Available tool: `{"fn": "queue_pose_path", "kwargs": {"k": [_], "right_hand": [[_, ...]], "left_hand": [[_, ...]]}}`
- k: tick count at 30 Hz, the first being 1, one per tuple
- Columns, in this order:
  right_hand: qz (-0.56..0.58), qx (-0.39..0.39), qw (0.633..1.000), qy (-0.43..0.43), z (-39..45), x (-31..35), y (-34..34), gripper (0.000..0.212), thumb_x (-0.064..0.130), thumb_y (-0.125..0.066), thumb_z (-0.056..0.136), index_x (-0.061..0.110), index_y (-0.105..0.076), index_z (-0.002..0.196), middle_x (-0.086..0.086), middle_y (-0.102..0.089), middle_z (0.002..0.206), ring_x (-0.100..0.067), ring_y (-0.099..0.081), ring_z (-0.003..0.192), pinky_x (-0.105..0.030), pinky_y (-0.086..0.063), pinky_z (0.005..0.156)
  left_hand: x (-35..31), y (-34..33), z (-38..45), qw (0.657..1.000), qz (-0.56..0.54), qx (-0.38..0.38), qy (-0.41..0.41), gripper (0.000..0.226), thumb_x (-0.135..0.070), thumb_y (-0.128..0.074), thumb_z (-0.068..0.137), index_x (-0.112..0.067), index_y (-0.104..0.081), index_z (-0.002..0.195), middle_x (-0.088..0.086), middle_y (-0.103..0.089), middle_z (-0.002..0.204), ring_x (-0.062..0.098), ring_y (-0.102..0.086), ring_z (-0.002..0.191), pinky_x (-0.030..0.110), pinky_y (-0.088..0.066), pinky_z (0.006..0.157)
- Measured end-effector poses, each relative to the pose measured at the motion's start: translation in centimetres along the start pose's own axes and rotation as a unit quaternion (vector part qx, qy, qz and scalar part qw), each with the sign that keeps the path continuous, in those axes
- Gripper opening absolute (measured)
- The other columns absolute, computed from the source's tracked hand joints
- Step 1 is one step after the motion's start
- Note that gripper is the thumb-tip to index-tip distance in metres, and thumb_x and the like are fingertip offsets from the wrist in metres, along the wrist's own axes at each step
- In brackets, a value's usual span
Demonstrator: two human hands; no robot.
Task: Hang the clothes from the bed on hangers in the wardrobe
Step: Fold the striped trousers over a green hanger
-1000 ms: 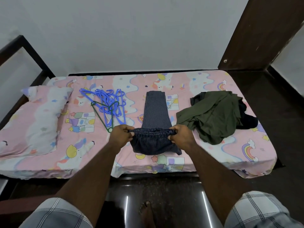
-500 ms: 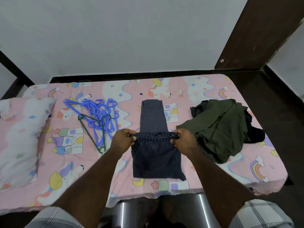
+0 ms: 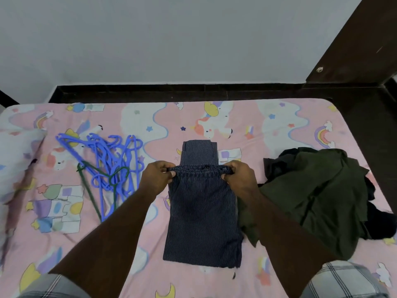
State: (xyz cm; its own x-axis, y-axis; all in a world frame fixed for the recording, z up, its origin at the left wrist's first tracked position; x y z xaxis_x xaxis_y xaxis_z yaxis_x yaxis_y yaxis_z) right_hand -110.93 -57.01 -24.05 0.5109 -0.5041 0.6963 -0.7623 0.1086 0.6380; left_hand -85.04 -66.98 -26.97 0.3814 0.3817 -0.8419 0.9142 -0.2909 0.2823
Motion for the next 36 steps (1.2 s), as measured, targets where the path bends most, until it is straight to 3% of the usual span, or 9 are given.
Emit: {"fn": "queue_pose_path", "kwargs": {"k": [8, 13, 18, 21, 23, 25, 27, 29, 36], "right_hand": [[-0.011, -0.007, 1.0, -0.006, 13.0, -1.1, -2.3, 0.019, 0.009, -0.073, 0.083, 0.017, -0.073, 0.101, -0.004, -0.074, 0.092, -0.024, -0.067, 0.085, -0.032, -0.055, 0.078], [-0.034, -0.014, 0.999, -0.004, 19.3, -2.3, -4.5, 0.023, 0.011, -0.075, 0.08, 0.016, -0.073, 0.102, -0.006, -0.074, 0.094, -0.026, -0.067, 0.092, -0.034, -0.054, 0.083], [-0.051, -0.018, 0.999, 0.005, 23.8, -3.6, -6.4, 0.019, 0.014, -0.074, 0.081, 0.018, -0.074, 0.1, -0.002, -0.071, 0.086, -0.025, -0.069, 0.086, -0.028, -0.051, 0.078], [-0.062, -0.017, 0.998, 0.016, 25.9, -4.5, -7.8, 0.034, 0.019, -0.075, 0.082, 0.018, -0.071, 0.116, -0.003, -0.072, 0.111, -0.025, -0.065, 0.107, -0.026, -0.045, 0.089], [-0.089, -0.004, 0.996, 0.0, 26.7, -6.0, -8.7, 0.058, 0.028, -0.075, 0.085, 0.019, -0.056, 0.139, -0.005, -0.062, 0.136, -0.029, -0.054, 0.127, -0.031, -0.039, 0.105], [-0.14, -0.005, 0.99, -0.02, 26.3, -7.3, -9.3, 0.069, 0.037, -0.071, 0.088, 0.019, -0.043, 0.149, -0.007, -0.053, 0.146, -0.035, -0.045, 0.132, -0.037, -0.035, 0.109], [-0.164, -0.021, 0.986, -0.02, 25.0, -7.7, -10.0, 0.068, 0.038, -0.067, 0.092, 0.019, -0.039, 0.151, -0.007, -0.05, 0.148, -0.037, -0.041, 0.133, -0.042, -0.036, 0.108], [-0.168, -0.043, 0.985, 0.002, 23.0, -7.3, -10.9, 0.064, 0.033, -0.064, 0.093, 0.016, -0.041, 0.15, -0.007, -0.049, 0.149, -0.037, -0.042, 0.132, -0.047, -0.04, 0.105], [-0.116, -0.032, 0.992, 0.045, 15.8, -5.1, -14.5, 0.052, 0.026, -0.062, 0.094, 0.01, -0.051, 0.142, -0.01, -0.058, 0.138, -0.032, -0.051, 0.127, -0.048, -0.044, 0.107]], "left_hand": [[0.2, -2.3, 13.5, 1.0, 0.019, 0.009, 0.0, 0.02, 0.003, -0.07, 0.088, -0.017, -0.069, 0.09, 0.017, -0.07, 0.098, 0.022, -0.066, 0.078, 0.025, -0.055, 0.065], [0.9, -3.3, 20.3, 0.999, 0.039, 0.016, -0.01, 0.02, -0.001, -0.074, 0.085, -0.021, -0.071, 0.086, 0.016, -0.07, 0.094, 0.025, -0.066, 0.079, 0.037, -0.058, 0.079], [1.4, -3.9, 25.4, 0.998, 0.057, 0.021, -0.022, 0.014, -0.005, -0.075, 0.086, -0.017, -0.071, 0.092, 0.009, -0.07, 0.086, 0.022, -0.067, 0.079, 0.038, -0.06, 0.082], [2.3, -4.3, 27.2, 0.997, 0.066, 0.015, -0.023, 0.021, -0.005, -0.073, 0.088, -0.009, -0.07, 0.109, 0.011, -0.07, 0.1, 0.021, -0.068, 0.088, 0.038, -0.06, 0.084], [3.6, -4.4, 27.8, 0.996, 0.082, 0.007, -0.015, 0.035, -0.008, -0.072, 0.09, -0.009, -0.065, 0.125, 0.008, -0.065, 0.118, 0.021, -0.066, 0.101, 0.039, -0.061, 0.084], [4.8, -3.8, 27.2, 0.992, 0.12, -0.027, -0.019, 0.039, -0.014, -0.07, 0.092, -0.013, -0.063, 0.13, 0.005, -0.063, 0.123, 0.021, -0.067, 0.102, 0.041, -0.06, 0.086], [6.0, -3.1, 25.8, 0.976, 0.203, -0.069, -0.04, 0.035, -0.02, -0.067, 0.094, -0.016, -0.065, 0.128, 0.004, -0.067, 0.126, 0.023, -0.07, 0.099, 0.034, -0.052, 0.098], [7.0, -3.2, 23.7, 0.963, 0.25, -0.086, -0.06, 0.033, -0.019, -0.064, 0.095, -0.014, -0.065, 0.127, 0.006, -0.068, 0.126, 0.023, -0.069, 0.101, 0.023, -0.042, 0.097], [9.5, -4.7, 15.8, 0.976, 0.194, -0.085, -0.053, 0.032, -0.017, -0.061, 0.096, -0.01, -0.064, 0.127, 0.012, -0.065, 0.125, 0.027, -0.063, 0.112, 0.034, -0.047, 0.099]]}}
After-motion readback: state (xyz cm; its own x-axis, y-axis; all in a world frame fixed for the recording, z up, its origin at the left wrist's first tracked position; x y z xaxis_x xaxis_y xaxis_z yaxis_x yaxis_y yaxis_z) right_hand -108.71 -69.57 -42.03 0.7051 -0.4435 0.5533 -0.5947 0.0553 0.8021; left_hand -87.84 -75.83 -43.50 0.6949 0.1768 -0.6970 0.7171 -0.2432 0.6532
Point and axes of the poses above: each hand's wrist, its own z-axis towards the middle knuckle, its own y-axis out of the back of the hand, x = y × z, the point moved 5 cm from there along z, towards the middle knuckle
